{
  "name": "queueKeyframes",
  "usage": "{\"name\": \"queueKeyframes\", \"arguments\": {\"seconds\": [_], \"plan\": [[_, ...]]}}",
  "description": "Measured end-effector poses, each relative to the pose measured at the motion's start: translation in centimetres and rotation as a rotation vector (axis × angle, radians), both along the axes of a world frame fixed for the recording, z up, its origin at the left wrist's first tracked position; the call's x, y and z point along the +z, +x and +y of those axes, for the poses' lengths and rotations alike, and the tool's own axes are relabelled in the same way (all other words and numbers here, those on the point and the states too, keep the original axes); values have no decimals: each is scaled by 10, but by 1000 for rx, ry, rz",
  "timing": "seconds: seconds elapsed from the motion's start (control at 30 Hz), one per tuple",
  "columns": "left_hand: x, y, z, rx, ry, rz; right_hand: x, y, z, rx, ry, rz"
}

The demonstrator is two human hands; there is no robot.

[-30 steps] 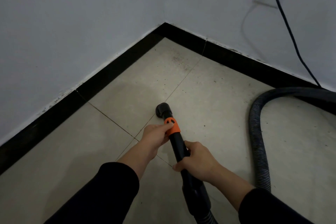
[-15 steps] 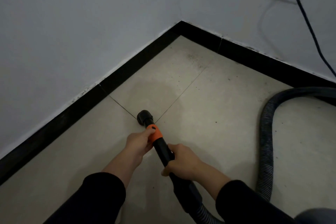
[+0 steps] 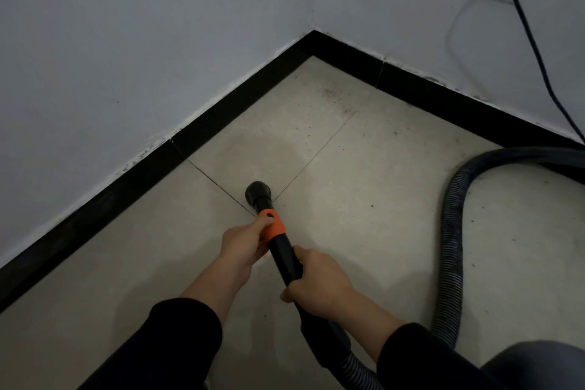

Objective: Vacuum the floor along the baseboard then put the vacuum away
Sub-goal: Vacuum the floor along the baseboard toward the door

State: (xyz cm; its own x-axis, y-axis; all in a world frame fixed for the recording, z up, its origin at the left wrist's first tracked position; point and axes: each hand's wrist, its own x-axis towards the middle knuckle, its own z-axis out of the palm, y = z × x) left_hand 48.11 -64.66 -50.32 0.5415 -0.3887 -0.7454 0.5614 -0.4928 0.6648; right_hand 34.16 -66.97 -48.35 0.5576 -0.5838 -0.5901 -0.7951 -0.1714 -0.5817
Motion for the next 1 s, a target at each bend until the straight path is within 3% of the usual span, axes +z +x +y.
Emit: {"name": "queueKeyframes", "arguments": {"seconds": [0.5,1.0], "plan": [[-11,-44,-22,-142,13,47,-1,-47,-8,-115,-20,82],[-14,-27,-125,-415,-38,103,-6,-22,-73,-439,32,69]]}}
